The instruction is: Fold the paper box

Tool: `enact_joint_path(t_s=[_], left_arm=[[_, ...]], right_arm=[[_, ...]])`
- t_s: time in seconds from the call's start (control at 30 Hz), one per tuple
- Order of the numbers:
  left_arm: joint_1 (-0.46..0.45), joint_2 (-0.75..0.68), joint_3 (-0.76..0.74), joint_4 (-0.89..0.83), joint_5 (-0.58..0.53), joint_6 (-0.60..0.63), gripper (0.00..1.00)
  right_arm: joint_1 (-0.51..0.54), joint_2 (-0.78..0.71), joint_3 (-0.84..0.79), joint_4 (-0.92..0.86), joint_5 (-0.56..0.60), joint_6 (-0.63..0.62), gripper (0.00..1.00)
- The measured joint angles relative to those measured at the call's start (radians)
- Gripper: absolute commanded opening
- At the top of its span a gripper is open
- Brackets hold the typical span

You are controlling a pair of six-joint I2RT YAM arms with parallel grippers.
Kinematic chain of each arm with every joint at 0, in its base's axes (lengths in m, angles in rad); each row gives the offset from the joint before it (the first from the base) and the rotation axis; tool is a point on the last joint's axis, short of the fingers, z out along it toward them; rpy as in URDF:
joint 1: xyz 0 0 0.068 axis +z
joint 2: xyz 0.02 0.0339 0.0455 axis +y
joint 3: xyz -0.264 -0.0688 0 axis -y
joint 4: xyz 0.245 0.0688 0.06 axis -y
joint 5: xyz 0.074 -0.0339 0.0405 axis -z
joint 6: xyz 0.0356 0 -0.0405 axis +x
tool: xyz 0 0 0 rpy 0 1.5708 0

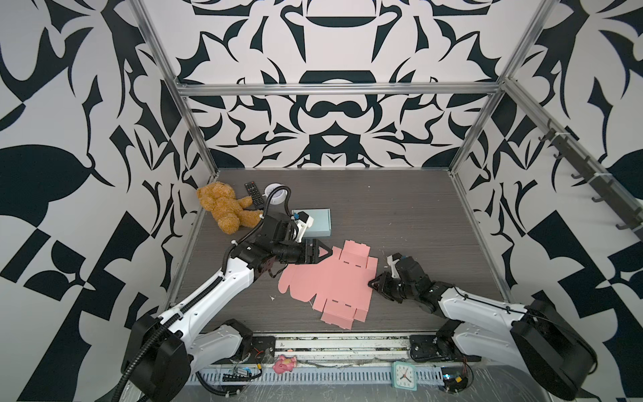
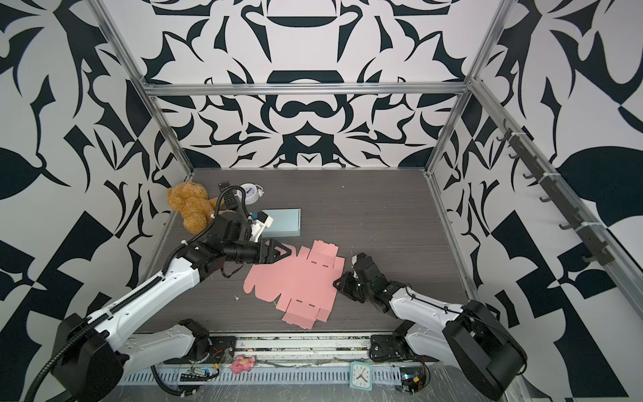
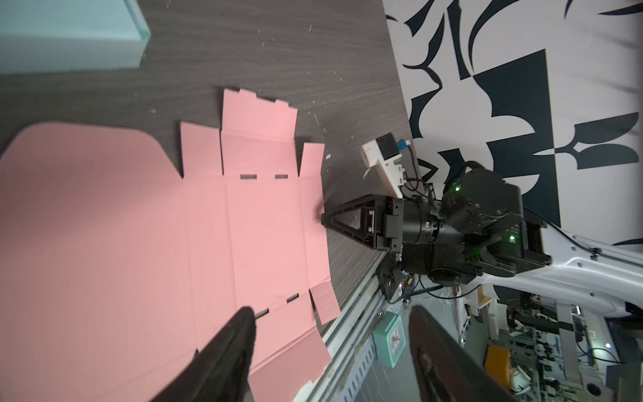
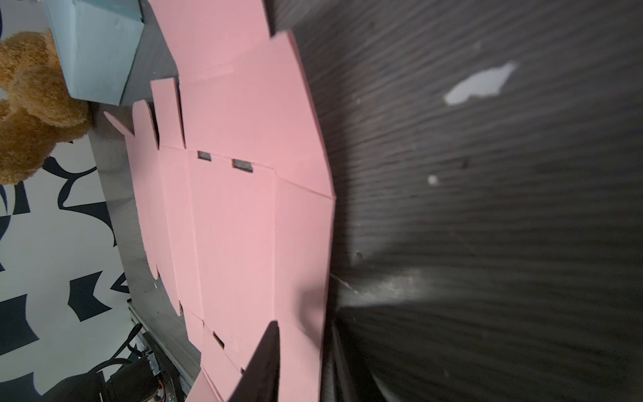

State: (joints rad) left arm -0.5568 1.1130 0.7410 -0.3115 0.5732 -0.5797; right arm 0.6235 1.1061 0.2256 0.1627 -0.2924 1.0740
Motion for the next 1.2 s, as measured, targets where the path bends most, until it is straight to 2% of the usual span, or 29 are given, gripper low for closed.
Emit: enact_joint_path(t_s=[0.1,0.23,0.37,0.53,0.63,0.97,1.2], left_arm=[[0.0,0.001,-0.058,-0.008,0.0,-0.007,0.59],[-0.005,0.025,-0.097,-0.002,0.0,-0.014,0.51],[-0.018,0.08,-0.108,0.034,0.002,-0.014,0.39],[-0.027,0.137,-0.14,0.087,0.009,-0.015,0.35],[-0.027,0.188,-0.154,0.121,0.007,-0.012,0.28],[-0.027,0.359,-0.212,0.259,-0.024,-0.032,0.27],[-0.027,0.427,-0.223,0.386,0.048,-0.042,0.26]], right_arm=[[0.0,0.0,-0.007,0.018,-0.001,-0.001,0.3],[0.0,0.023,-0.01,0.059,-0.01,-0.003,0.32],[0.0,0.04,-0.009,0.081,-0.018,-0.01,0.32],[0.0,0.086,0.014,0.1,-0.028,-0.022,0.31],[0.0,0.113,0.019,0.127,-0.035,-0.021,0.29],[0.001,0.156,0.031,0.162,-0.046,-0.023,0.26],[0.007,0.156,0.034,0.163,-0.037,-0.022,0.26]])
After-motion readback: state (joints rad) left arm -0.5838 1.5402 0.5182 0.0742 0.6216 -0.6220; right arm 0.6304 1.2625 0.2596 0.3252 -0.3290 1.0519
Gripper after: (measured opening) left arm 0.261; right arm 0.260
